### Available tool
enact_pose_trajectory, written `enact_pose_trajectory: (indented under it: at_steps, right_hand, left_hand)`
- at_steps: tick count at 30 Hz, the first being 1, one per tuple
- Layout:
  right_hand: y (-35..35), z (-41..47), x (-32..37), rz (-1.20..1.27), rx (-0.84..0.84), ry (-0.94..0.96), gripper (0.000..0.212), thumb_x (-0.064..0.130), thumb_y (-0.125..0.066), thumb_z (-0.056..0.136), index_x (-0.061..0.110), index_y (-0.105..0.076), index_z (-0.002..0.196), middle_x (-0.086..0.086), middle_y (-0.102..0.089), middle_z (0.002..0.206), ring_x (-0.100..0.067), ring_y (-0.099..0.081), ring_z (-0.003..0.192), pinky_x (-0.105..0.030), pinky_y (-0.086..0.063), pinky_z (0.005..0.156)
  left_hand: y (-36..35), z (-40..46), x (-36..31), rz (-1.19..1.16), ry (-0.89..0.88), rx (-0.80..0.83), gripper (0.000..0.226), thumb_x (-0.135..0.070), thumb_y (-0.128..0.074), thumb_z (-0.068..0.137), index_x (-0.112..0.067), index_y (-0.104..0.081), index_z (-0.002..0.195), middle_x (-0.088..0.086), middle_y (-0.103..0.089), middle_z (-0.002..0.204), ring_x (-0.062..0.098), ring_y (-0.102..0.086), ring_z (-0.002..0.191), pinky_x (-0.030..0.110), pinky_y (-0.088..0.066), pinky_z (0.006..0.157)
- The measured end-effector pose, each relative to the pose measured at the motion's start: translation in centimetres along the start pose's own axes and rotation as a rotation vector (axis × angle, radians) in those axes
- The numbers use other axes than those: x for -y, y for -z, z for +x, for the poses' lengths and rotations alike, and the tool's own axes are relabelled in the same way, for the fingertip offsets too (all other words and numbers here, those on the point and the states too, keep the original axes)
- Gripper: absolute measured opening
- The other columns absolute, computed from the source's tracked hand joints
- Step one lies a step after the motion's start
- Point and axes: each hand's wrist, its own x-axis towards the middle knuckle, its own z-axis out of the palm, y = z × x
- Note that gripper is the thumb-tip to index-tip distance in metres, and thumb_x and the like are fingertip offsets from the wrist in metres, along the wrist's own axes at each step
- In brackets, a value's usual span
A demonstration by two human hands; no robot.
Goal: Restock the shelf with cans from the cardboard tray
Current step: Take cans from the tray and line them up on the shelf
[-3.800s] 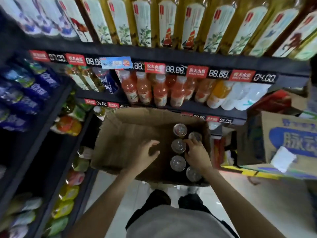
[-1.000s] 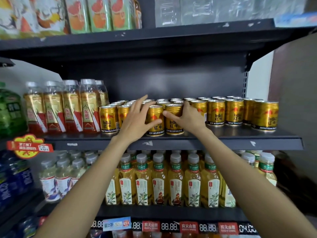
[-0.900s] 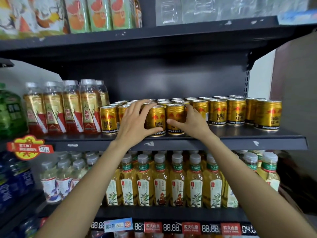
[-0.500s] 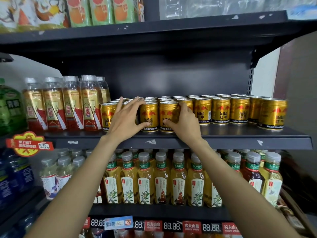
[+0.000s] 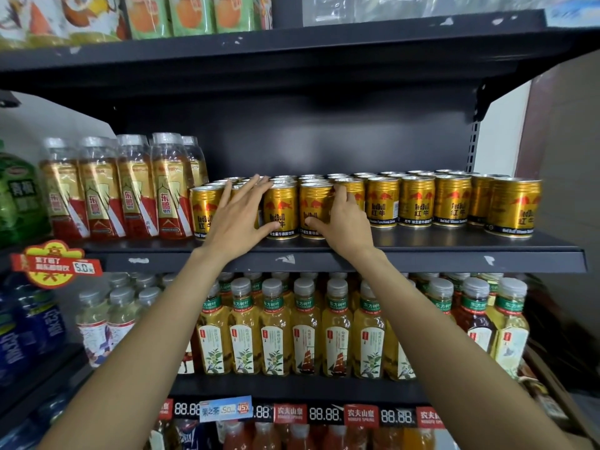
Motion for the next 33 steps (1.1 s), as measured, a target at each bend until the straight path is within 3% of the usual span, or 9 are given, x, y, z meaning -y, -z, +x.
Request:
enact_pose_trajectory:
  at_steps: [5,16,21,24,27,30,33]
  right_hand:
    - [0.6,-0.2,-1.1,0.102,0.079,0.004,0.085,0.037,-0.069,0.081,0.014,-0.02,0.146,-0.012,-0.04,0.145,-0.03,-0.044,0.128,-0.042,-0.043,0.099]
    - [0.9,-0.3,-2.2,0.103,0.143,0.06,0.08,0.032,-0.062,0.088,0.014,-0.014,0.149,-0.012,-0.047,0.14,-0.028,-0.05,0.124,-0.04,-0.046,0.098]
    - [2.0,-5.0,-1.9,0.271,-0.199,0.13,0.049,0.026,-0.057,0.091,0.015,-0.041,0.137,0.0,-0.051,0.136,-0.014,-0.041,0.128,-0.021,-0.031,0.101]
    - [2.7,-9.7,-1.8,0.39,-0.388,0.208,0.032,0.017,-0.056,0.09,0.013,-0.055,0.122,0.008,-0.055,0.116,-0.008,-0.046,0.114,-0.017,-0.036,0.094]
    - [2.7,-14.5,-2.4,0.447,-0.503,0.262,0.02,0.012,-0.053,0.09,0.007,-0.06,0.108,0.008,-0.055,0.101,-0.011,-0.053,0.094,-0.016,-0.042,0.081]
    - [2.0,-19.7,-4.1,0.463,-0.401,0.252,0.017,0.011,-0.053,0.09,0.009,-0.057,0.106,0.007,-0.057,0.092,-0.007,-0.055,0.077,-0.013,-0.044,0.069]
    - [0.6,-25.6,-7.0,0.457,-0.088,0.067,0.017,0.016,-0.055,0.09,0.014,-0.058,0.107,0.007,-0.062,0.087,-0.004,-0.057,0.07,-0.01,-0.043,0.062]
  left_hand:
    - [-0.8,-0.4,-0.6,0.036,-0.025,-0.046,0.079,-0.048,-0.06,0.084,-0.019,-0.023,0.147,0.003,-0.025,0.154,0.017,-0.016,0.144,0.045,-0.002,0.118]
    - [-1.1,-0.6,-1.5,0.012,0.027,-0.033,0.075,-0.047,-0.055,0.088,-0.024,-0.018,0.148,0.0,-0.016,0.157,0.015,-0.015,0.144,0.039,0.001,0.117]
    - [0.7,-3.2,-5.5,-0.229,0.184,-0.231,0.052,-0.039,-0.052,0.091,-0.023,-0.041,0.139,-0.004,-0.042,0.144,0.014,-0.032,0.136,0.035,-0.025,0.111]
    - [1.9,-6.7,-8.1,-0.396,0.218,-0.321,0.036,-0.038,-0.049,0.089,-0.025,-0.057,0.121,-0.013,-0.06,0.117,0.007,-0.048,0.117,0.025,-0.032,0.098]
    - [2.2,-11.3,-10.1,-0.612,0.22,-0.39,0.021,-0.029,-0.05,0.089,-0.024,-0.06,0.107,-0.021,-0.062,0.098,-0.001,-0.056,0.095,0.019,-0.042,0.087]
    - [0.7,-17.2,-12.1,-0.881,0.386,-0.397,0.015,-0.026,-0.048,0.089,-0.025,-0.061,0.098,-0.021,-0.064,0.084,0.004,-0.062,0.084,0.019,-0.047,0.08]
    - [-1.5,-23.6,-14.4,-1.041,0.67,-0.274,0.013,-0.026,-0.05,0.089,-0.023,-0.063,0.093,-0.017,-0.065,0.081,0.004,-0.061,0.078,0.017,-0.048,0.074]
